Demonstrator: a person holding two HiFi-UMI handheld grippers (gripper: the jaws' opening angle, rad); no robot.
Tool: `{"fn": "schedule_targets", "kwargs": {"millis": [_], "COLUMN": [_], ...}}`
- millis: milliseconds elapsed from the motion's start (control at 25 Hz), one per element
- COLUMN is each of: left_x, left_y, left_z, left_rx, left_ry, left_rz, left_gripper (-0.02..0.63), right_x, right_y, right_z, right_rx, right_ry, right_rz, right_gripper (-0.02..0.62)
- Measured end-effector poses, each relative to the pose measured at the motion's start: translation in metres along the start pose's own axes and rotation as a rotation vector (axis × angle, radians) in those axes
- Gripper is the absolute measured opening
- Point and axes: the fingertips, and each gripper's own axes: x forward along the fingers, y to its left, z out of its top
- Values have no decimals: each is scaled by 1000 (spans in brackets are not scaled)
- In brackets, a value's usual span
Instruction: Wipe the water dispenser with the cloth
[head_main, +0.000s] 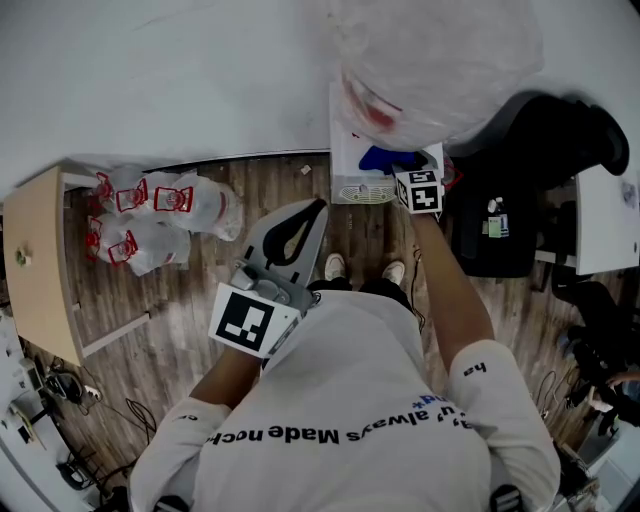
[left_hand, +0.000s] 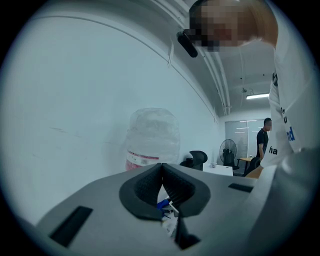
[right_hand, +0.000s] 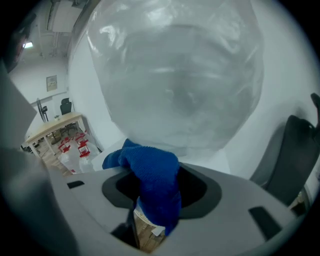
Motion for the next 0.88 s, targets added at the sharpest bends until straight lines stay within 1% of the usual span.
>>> {"fn": "schedule_targets", "kwargs": {"millis": [80,160,320,400,560,880], "left_x": [1,2,4,5,4,0], "left_y": [2,3,4,2,-4,-6], "left_z": [0,-2,-3,-3,-2,-3], "left_rx": [0,-2,-3,-5,-4,-5], "left_ry": [3,8,6,3,-1,-1], "left_rz": [5,9,10,6,-4,-1], "left_gripper": [18,19,18,18,19,19], "right_x": [4,7,10,10,4,-8], "right_y": [1,3,10,12,14,18], "right_z": [-1,-3,-5,-5,-9,-22], "right_rx": [19,32,11,7,0,-7], "right_ry": [0,5,41,53,47,45], "right_rz": [24,50,95,107,99,86], "right_gripper": [196,183,116,103,87,82]}}
